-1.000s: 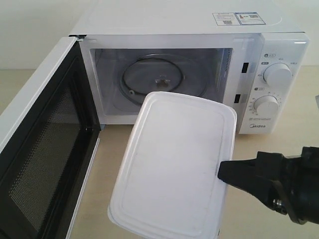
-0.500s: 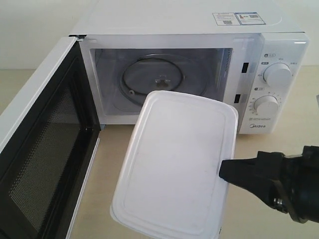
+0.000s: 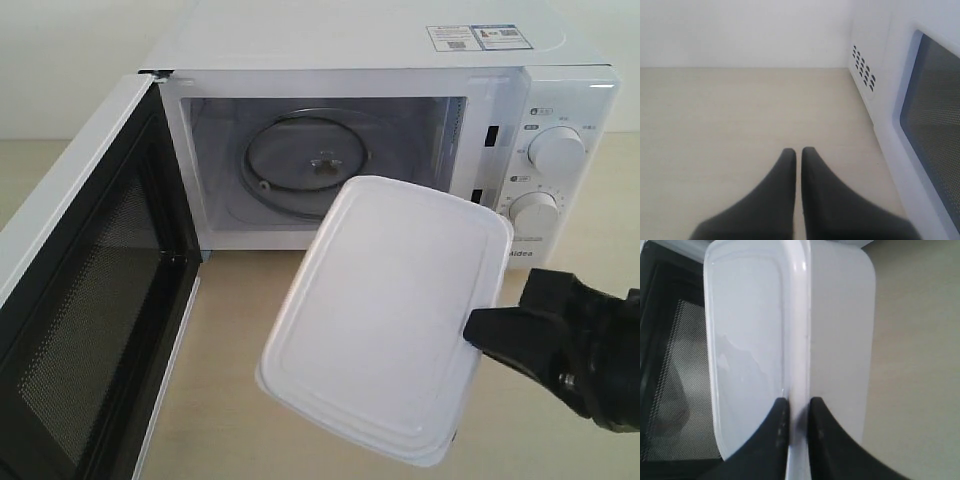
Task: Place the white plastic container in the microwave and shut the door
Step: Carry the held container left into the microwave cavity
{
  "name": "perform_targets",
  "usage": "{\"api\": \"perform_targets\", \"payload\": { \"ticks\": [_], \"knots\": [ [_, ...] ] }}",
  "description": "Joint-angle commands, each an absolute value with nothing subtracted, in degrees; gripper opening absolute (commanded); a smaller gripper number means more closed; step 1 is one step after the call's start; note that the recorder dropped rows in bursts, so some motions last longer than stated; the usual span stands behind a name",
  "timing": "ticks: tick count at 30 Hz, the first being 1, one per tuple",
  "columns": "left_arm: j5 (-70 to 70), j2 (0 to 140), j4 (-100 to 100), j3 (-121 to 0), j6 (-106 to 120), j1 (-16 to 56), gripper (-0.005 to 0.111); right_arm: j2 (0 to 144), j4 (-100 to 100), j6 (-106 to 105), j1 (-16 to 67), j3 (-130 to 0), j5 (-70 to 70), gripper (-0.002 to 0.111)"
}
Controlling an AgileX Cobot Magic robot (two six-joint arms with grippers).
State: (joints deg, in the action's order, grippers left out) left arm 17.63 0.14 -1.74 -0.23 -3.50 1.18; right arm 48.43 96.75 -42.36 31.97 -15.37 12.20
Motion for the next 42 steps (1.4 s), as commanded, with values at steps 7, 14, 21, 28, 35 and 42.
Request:
{"api": "perform_targets", "payload": {
  "ticks": [7, 14, 21, 28, 35, 42],
  "knots": [
    [17.5, 0.0, -1.3, 0.0, -3.4, 1.2, 0.004, 48.0, 41.2, 18.1, 35.9, -15.6, 2.1, 0.000],
    [17.5, 0.0, -1.3, 0.0, -3.4, 1.2, 0.004, 52.4, 26.1, 43.5, 53.8, -13.9, -23.6, 0.000],
    [17.5, 0.0, -1.3, 0.0, -3.4, 1.2, 0.004, 64.0, 26.8, 50.9, 59.9, -13.2, -39.3, 0.000],
    [17.5, 0.0, -1.3, 0.0, -3.4, 1.2, 0.004, 75.0, 27.7, 57.6, 60.0, -13.2, -47.7, 0.000],
    [17.5, 0.0, -1.3, 0.0, -3.4, 1.2, 0.004, 83.7, 32.8, 60.7, 59.9, -15.8, -51.4, 0.000],
    [17.3, 0.0, -1.3, 0.0, -3.4, 1.2, 0.004, 87.5, 37.7, 57.9, 59.8, -21.6, -50.1, 0.000]
  ]
}}
